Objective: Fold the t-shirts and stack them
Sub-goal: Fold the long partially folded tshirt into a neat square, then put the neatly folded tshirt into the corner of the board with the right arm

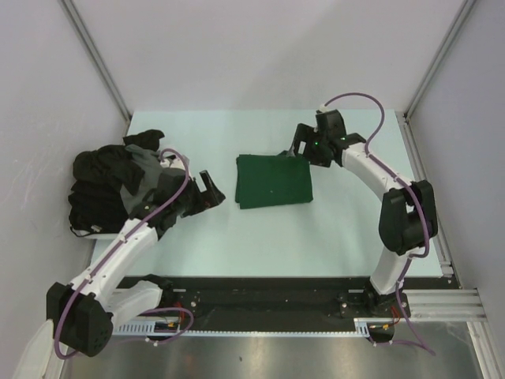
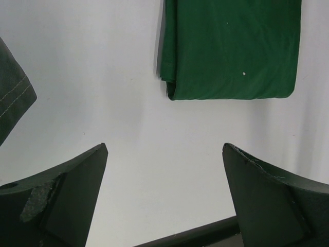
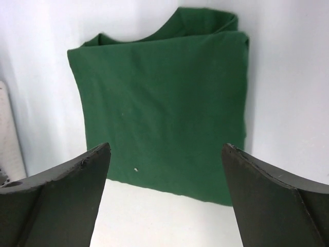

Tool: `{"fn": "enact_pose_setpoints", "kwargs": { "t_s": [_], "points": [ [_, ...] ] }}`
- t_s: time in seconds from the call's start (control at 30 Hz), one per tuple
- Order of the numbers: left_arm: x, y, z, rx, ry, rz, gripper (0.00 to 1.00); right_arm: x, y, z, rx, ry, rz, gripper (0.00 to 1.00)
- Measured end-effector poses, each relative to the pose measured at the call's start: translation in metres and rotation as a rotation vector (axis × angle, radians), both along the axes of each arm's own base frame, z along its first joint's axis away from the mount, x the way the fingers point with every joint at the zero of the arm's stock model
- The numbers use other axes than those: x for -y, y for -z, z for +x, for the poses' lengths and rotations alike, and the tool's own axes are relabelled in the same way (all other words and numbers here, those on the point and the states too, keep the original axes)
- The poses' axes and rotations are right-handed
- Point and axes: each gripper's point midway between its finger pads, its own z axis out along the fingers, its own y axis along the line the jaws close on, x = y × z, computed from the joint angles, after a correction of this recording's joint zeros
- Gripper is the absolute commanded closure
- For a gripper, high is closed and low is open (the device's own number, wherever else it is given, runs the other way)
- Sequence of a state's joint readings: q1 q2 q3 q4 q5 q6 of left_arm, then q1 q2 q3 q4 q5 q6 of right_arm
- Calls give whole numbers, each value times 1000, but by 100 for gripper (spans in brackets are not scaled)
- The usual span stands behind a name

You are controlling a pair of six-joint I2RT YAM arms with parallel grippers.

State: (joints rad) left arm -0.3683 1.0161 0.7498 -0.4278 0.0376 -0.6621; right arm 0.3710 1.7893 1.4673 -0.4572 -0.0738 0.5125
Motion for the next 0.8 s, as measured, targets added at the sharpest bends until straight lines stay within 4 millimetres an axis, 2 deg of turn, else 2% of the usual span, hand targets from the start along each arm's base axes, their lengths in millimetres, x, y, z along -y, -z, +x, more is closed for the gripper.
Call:
{"fn": "enact_pose_setpoints", "kwargs": {
  "t_s": [0.17, 0.3, 0.5, 0.6, 0.7, 0.8],
  "points": [
    [1, 8, 3, -23, 0, 8, 0, 29, 3, 14, -16, 13, 65, 10],
    [2, 15, 3, -46, 2, 14, 1, 50, 23, 22, -50, 34, 49, 9],
    [2, 15, 3, -46, 0, 13, 1, 47, 73, 14, -157, -17, 32, 9],
    [0, 13, 2, -44, -4, 15, 1, 44, 91, 11, -193, -38, 32, 9],
    [-1, 10, 0, -36, -8, 17, 0, 42, 101, 8, -213, -54, 37, 9],
    [-2, 5, -2, -22, -9, 11, 1, 38, 101, 8, -208, -71, 60, 10]
  ]
}}
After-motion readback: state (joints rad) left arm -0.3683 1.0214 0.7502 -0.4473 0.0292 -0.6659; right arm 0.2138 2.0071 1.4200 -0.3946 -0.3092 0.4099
